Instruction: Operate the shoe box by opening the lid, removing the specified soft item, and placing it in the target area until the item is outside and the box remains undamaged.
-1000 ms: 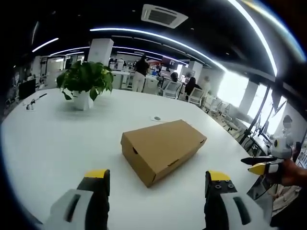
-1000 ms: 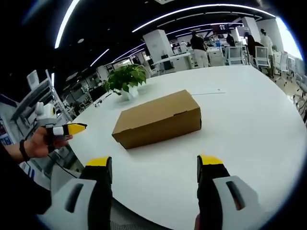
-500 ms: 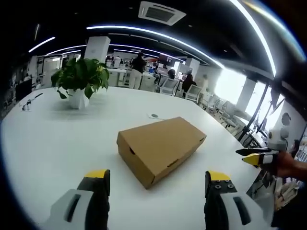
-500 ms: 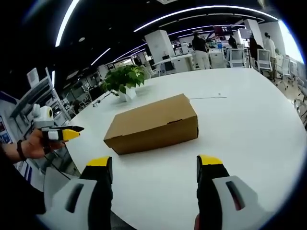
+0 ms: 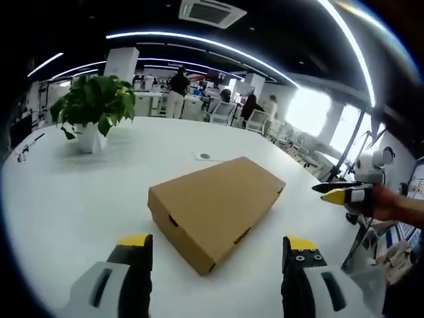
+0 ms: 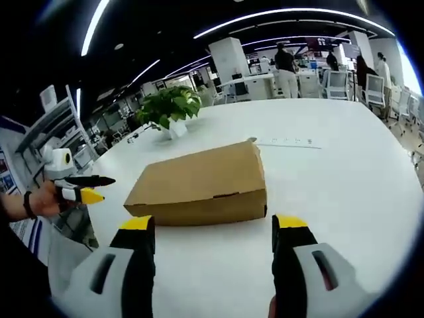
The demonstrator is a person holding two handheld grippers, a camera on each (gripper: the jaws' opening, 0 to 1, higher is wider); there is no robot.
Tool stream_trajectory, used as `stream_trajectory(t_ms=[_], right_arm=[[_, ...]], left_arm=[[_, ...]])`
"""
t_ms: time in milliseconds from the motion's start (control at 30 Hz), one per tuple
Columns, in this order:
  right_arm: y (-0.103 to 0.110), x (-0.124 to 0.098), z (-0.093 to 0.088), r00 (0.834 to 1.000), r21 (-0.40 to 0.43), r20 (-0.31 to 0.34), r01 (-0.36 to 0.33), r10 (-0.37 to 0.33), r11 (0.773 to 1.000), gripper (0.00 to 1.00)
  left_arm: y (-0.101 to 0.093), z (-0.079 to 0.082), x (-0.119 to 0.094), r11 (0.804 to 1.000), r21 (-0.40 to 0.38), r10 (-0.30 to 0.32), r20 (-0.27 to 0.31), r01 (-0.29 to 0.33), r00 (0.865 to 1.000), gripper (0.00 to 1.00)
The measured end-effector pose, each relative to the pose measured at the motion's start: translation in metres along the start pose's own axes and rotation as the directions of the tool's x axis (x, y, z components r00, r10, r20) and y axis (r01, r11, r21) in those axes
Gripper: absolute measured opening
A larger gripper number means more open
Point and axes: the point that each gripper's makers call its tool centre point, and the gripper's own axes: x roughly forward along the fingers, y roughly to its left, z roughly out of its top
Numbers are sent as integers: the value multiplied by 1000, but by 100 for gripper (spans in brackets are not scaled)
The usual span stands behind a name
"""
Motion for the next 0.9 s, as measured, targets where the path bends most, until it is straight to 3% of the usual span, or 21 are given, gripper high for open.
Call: stream_trajectory(t_ms=[167, 400, 533, 900], right_arm=[[-8, 27, 4, 1000, 22, -15, -10, 10, 1000, 67], [-9, 58, 0, 999, 74, -36, -17, 20, 997, 67], [-13, 68, 0, 999, 95, -44, 2, 2, 996, 64], [-24, 77, 4, 999, 138, -30, 23, -19, 990, 62]], left_arm=[[2, -1, 24, 999, 33, -19, -21, 19, 1000, 82], [0, -10, 50, 999, 18, -37, -47, 38, 998, 82], [0, -15, 56, 999, 9, -35, -55, 35, 998, 81], [6, -11, 58, 1000, 6, 10, -39, -10, 999, 75]])
